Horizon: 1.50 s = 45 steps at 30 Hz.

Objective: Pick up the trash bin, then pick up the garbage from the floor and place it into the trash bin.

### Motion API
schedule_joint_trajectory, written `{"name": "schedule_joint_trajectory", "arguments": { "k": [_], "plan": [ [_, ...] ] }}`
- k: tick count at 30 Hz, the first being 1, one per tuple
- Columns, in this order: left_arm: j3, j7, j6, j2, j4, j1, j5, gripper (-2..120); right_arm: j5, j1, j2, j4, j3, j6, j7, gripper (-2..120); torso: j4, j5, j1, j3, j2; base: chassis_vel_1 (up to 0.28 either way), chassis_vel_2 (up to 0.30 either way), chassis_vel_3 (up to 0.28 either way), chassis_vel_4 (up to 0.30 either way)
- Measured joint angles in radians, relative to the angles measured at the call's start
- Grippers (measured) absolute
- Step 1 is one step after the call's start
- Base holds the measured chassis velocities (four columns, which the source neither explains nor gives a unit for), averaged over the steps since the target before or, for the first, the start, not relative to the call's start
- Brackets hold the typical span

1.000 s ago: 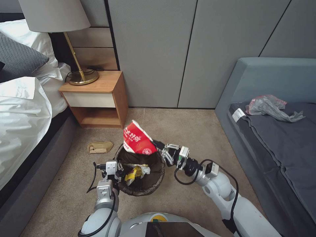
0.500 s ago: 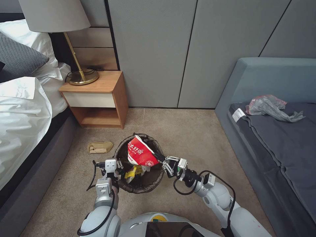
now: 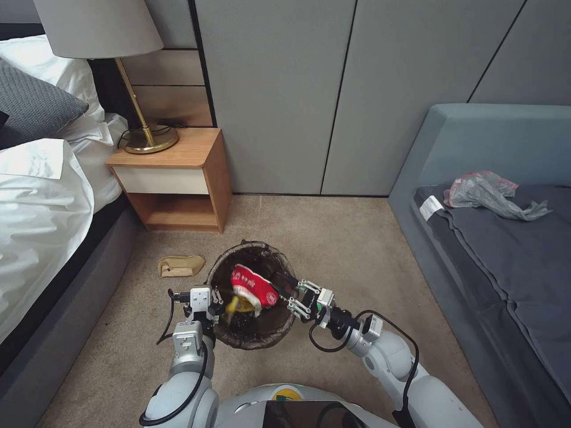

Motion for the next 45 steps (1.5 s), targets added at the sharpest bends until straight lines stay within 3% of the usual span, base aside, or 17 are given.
{"name": "schedule_joint_trajectory", "arguments": {
  "k": [11, 13, 15, 17, 19, 22, 23, 26, 28, 33, 45],
  "plan": [
    [0.0, 0.0, 0.001, -0.002, -0.002, 0.002, 0.002, 0, -0.003, -0.011, -0.007, 0.066, 0.005, 0.0, 0.014, 76, 0.0, 0.0001, 0.0, 0.0, 0.0, 0.0, 0.0, 0.0, 0.0],
    [-0.001, 0.0, 0.001, -0.001, -0.002, 0.002, 0.002, 0, -0.004, -0.025, -0.004, 0.142, 0.014, 0.0, 0.048, 89, 0.0, 0.0001, 0.0, 0.0, 0.0, 0.0, 0.0, 0.0, 0.0],
    [-0.002, 0.0, 0.001, -0.001, -0.002, 0.003, 0.002, 0, -0.004, -0.035, 0.002, 0.199, 0.023, -0.002, 0.081, 91, 0.0, 0.0001, 0.0, 0.0, 0.0, 0.0, 0.0, 0.0, 0.0],
    [-0.004, -0.002, 0.0, -0.001, -0.003, 0.007, 0.0, 0, -0.006, -0.059, 0.003, 0.284, 0.045, -0.014, 0.18, 99, 0.0002, 0.0, 0.0, 0.0, 0.0, 0.0, 0.0, 0.0, 0.0],
    [-0.007, -0.003, -0.001, -0.001, -0.004, 0.009, -0.001, 0, -0.011, -0.076, 0.002, 0.321, 0.061, -0.023, 0.234, 99, 0.0002, 0.0, 0.0, 0.0, 0.0, 0.0, 0.0, 0.0, 0.0],
    [-0.014, -0.016, -0.013, 0.001, -0.004, 0.004, -0.017, 0, -0.088, -0.174, 0.025, 0.417, 0.128, -0.021, 0.44, 100, -0.0003, 0.0001, 0.0, 0.0, 0.0, 0.0, 0.0, 0.0, 0.0],
    [-0.014, -0.016, -0.013, 0.001, -0.004, 0.004, -0.017, 0, -0.088, -0.174, 0.025, 0.417, 0.128, -0.021, 0.44, 100, -0.0003, 0.0001, 0.0, 0.0, 0.0, 0.0, 0.0, 0.0, 0.0],
    [-0.016, -0.023, -0.024, -0.001, -0.004, -0.007, -0.023, 0, -0.125, -0.28, 0.069, 0.464, 0.137, -0.02, 0.632, 100, -0.0004, 0.0, 0.0, 0.0, 0.0, 0.0, 0.0, 0.0, 0.0],
    [-0.014, -0.023, -0.026, -0.002, -0.004, -0.009, -0.026, 0, -0.178, -0.32, 0.093, 0.466, 0.149, -0.013, 0.684, 100, -0.0001, 0.0, 0.0, 0.0, 0.0, 0.0, 0.0, 0.0, 0.0],
    [-0.007, -0.024, -0.032, -0.003, -0.001, -0.012, -0.036, 0, -0.302, -0.365, 0.154, 0.428, 0.186, 0.04, 0.725, 100, 0.0001, 0.0001, 0.0, 0.0, 0.0, 0.0, 0.0, 0.0, 0.0],
    [-0.008, -0.023, -0.027, 0.001, -0.009, -0.009, -0.052, 0, -0.308, -0.355, 0.18, 0.388, 0.19, 0.06, 0.728, 100, 0.0, 0.0001, 0.0, 0.0, 0.0, 0.0, 0.0, 0.0, 0.0]
  ]
}}
